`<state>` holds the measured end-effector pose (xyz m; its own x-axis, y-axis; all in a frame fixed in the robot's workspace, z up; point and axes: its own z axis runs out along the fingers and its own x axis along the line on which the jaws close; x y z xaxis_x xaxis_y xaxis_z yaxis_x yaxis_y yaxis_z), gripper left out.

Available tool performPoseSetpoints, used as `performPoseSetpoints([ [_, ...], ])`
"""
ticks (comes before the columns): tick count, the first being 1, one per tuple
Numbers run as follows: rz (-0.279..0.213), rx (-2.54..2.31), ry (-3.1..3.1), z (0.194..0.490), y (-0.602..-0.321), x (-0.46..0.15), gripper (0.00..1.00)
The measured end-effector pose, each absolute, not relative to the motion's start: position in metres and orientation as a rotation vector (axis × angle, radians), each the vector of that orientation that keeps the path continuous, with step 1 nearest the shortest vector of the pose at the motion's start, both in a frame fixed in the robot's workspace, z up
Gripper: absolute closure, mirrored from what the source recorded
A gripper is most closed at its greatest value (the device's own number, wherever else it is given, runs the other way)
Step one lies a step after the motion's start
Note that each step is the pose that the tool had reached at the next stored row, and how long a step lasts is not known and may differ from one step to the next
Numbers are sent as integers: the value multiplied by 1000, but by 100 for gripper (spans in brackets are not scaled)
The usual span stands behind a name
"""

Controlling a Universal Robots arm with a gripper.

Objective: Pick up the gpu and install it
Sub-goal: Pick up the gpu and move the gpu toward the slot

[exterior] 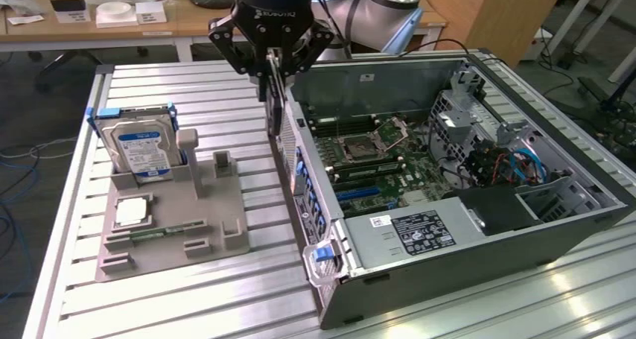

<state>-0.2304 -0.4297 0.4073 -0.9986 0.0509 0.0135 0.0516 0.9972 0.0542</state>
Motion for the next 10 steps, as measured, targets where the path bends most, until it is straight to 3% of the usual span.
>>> performPoseSetpoints([
  [10,-85,-80,-3127,407,-430,-219,72],
])
